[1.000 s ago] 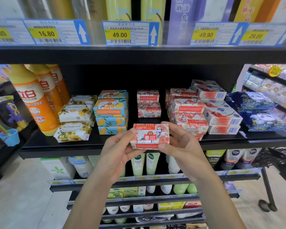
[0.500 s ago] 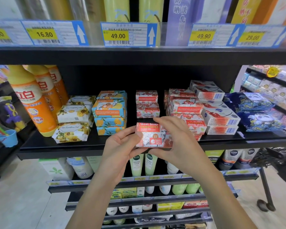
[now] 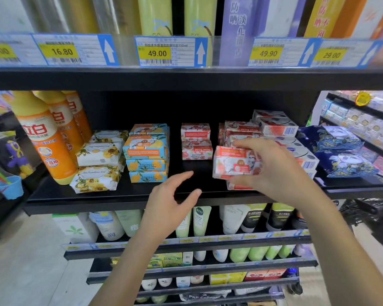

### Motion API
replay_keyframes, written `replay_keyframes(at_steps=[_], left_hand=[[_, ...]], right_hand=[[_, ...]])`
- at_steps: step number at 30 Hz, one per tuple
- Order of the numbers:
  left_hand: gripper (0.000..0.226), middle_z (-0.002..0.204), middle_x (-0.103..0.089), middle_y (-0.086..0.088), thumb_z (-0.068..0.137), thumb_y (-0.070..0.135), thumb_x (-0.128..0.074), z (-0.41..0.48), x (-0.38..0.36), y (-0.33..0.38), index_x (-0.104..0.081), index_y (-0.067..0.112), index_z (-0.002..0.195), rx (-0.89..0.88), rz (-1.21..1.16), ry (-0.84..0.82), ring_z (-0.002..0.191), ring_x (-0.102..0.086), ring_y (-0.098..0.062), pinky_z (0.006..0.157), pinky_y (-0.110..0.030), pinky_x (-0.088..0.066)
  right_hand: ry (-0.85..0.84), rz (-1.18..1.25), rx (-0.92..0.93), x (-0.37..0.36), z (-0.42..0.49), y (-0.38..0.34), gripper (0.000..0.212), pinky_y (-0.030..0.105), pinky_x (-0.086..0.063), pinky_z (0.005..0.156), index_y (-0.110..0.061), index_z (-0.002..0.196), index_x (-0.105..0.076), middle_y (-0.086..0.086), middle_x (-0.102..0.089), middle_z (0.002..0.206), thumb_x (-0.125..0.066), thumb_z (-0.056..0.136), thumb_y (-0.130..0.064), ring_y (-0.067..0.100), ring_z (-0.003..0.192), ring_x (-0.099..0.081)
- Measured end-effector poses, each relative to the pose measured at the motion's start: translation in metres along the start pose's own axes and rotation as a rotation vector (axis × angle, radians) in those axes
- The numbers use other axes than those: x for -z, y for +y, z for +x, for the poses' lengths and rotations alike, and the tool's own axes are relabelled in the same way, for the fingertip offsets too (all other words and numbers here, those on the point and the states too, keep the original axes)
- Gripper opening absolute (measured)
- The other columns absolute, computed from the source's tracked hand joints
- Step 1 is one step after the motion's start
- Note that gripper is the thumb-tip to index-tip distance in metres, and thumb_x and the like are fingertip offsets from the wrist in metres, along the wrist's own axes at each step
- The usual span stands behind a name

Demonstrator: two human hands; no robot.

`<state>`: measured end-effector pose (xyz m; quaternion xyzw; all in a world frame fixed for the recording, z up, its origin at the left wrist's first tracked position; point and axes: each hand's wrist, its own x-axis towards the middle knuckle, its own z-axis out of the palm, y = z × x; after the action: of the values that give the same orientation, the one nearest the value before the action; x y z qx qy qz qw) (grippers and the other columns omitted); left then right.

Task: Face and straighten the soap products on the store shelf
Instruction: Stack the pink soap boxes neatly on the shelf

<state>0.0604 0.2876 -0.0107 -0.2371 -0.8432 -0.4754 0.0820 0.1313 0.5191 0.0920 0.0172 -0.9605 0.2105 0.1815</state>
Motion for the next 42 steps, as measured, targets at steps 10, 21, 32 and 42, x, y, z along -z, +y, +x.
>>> replay_keyframes(at_steps=[10,21,32,42], left_hand=[[0.054,0.146,-0.057,0.007,0.090,0.047,-0.071,0.004,-0.012,-0.026,-0.064,0.024,0.138,-0.098,0.403,-0.016,0.141,-0.048,-0.014,0.111,-0.022,-0.026],[0.050,0.146,-0.057,0.008,0.092,0.049,-0.068,0.003,-0.014,-0.033,-0.067,0.025,0.135,-0.128,0.393,0.014,0.133,-0.033,0.004,0.109,-0.022,-0.029],[0.050,0.145,-0.057,0.011,0.090,0.050,-0.069,0.003,-0.015,-0.034,-0.067,0.027,0.134,-0.092,0.375,0.014,0.140,-0.046,-0.008,0.108,-0.023,-0.031],[0.054,0.150,-0.050,0.020,0.086,0.053,-0.072,0.010,-0.010,-0.035,-0.063,0.035,0.136,-0.005,0.278,-0.044,0.146,-0.035,-0.001,0.116,-0.022,-0.028]], right_hand=[[-0.055,-0.081,-0.045,0.019,0.023,0.034,0.072,0.033,-0.044,0.104,-0.024,0.140,-0.058,-0.003,-0.059,0.143,-0.089,0.076,-0.037,0.018,0.129,-0.054],[0.014,-0.075,0.041,0.001,0.020,0.045,0.044,0.026,-0.039,0.102,-0.020,0.123,-0.073,-0.001,-0.066,0.126,-0.085,0.081,-0.023,0.020,0.120,-0.058],[-0.155,-0.110,0.089,0.010,0.081,-0.008,0.061,0.023,-0.038,0.097,-0.022,0.141,-0.059,-0.002,-0.059,0.141,-0.080,0.086,-0.040,0.017,0.126,-0.056],[-0.484,-0.312,0.036,-0.046,0.211,-0.007,0.089,0.039,-0.049,0.105,-0.015,0.150,-0.045,0.005,-0.050,0.150,-0.090,0.076,-0.034,0.026,0.129,-0.054]])
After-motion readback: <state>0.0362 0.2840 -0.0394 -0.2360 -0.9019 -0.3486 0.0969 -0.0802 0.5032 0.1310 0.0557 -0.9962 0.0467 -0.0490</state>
